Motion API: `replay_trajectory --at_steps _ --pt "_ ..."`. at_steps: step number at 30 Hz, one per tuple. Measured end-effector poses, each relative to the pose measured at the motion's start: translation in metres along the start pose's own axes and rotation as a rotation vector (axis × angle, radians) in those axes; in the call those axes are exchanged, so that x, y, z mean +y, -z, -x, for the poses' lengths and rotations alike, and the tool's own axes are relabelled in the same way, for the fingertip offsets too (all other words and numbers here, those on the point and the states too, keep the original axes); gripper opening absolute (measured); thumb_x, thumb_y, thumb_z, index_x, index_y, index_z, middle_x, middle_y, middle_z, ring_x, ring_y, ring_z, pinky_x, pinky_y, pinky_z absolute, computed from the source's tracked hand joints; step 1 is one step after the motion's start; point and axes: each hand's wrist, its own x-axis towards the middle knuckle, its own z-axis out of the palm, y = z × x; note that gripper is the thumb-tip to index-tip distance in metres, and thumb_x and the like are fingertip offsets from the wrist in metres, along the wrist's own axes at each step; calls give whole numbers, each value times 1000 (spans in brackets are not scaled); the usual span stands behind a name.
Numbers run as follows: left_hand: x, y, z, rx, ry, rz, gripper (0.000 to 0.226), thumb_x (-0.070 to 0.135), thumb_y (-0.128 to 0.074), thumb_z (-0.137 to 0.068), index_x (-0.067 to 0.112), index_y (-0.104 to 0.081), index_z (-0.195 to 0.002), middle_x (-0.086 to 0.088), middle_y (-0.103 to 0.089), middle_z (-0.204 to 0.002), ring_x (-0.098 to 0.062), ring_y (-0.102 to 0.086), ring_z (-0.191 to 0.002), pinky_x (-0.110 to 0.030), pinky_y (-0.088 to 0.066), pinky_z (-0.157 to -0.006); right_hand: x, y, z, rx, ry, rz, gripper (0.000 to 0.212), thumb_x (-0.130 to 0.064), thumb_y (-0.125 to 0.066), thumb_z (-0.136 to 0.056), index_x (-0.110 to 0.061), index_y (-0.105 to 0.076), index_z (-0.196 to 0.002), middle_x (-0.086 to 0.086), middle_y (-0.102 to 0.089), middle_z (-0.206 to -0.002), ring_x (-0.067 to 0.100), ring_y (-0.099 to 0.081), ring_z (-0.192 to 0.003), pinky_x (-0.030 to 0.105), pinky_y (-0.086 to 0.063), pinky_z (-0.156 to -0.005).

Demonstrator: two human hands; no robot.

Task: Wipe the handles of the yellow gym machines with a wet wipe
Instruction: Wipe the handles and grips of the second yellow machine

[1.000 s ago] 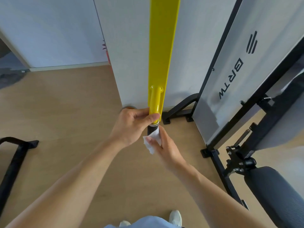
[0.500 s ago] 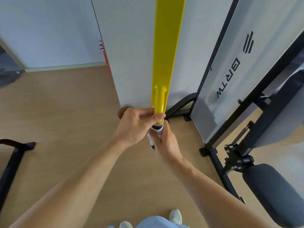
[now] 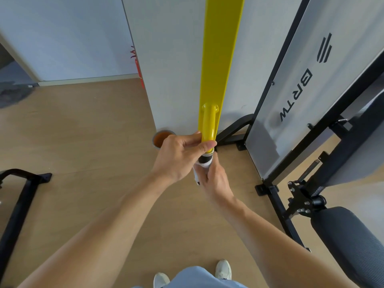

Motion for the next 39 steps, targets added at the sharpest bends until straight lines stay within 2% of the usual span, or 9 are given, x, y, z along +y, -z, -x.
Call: replay_trajectory --at_steps 3,6,9,15,20,26,31,36,39 --pt "2 -3 3 35 -3 24 19 43 -75 -85 30 -81 -97 16 -79 -87 4 -72 -86 -10 -49 -74 19 -7 10 -141 -73 283 31 -46 -52 -99 -23 -46 -119 0 -66 -86 23 -64 -83 37 -50 -74" --pt "6 -1 7 36 24 91 10 36 -78 -84 32 -81 -92 18 -78 -84 7 -71 -83 -5 -46 -72 1 6 7 -77 3 138 17 -40 -54 -99 -26 -48 -109 -7 -65 -81 14 -61 -78 35 -50 -69" --pt "6 -1 10 38 35 90 12 32 -81 -81 42 -79 -87 26 -76 -84 12 -68 -97 -2 -43 -76 -21 12 3 56 113 -5 9 -28 -51 -99 -21 -47 -103 -9 -61 -82 13 -58 -71 31 -46 -62" --pt "6 -3 7 95 -19 -4 34 41 -82 -77 69 -66 -67 42 -68 -80 19 -55 -116 -2 -40 -85 22 -7 18 -135 -86 251 32 -51 -47 -98 -25 -46 -116 -4 -63 -82 20 -61 -76 44 -53 -74" --pt "4 -4 5 133 -53 -30 20 48 -82 -75 64 -71 -78 26 -76 -100 11 -62 -115 -16 -49 -89 -15 10 -3 70 105 -6 18 -27 -54 -98 -36 -39 -96 -6 -60 -70 14 -59 -64 32 -46 -56" --pt "4 -3 7 128 -93 -53 15 58 -79 -71 65 -70 -82 15 -75 -115 9 -61 -117 -19 -50 -92 29 -2 17 -202 -57 217 24 -44 -54 -98 -40 -39 -116 -8 -66 -94 19 -67 -86 36 -51 -73" --pt "10 -2 5 89 -88 -77 23 50 -80 -75 69 -67 -76 44 -67 -97 15 -57 -119 -8 -47 -89 -16 21 -6 23 138 -110 21 -25 -56 -98 -37 -39 -94 -3 -59 -67 13 -56 -58 33 -46 -53" --pt "10 -4 2 43 -102 -96 32 46 -79 -78 73 -63 -69 51 -54 -100 14 -55 -121 -8 -46 -93 25 5 11 -190 -60 217 27 -47 -53 -99 -54 -27 -102 -11 -60 -88 14 -61 -80 36 -50 -73" --pt "8 -4 2 29 -100 -68 24 51 -79 -73 71 -65 -72 51 -53 -101 14 -53 -124 -11 -45 -97 13 13 11 -114 -23 79 16 -47 -52 -98 -41 -38 -104 -9 -64 -83 11 -62 -75 36 -53 -68"
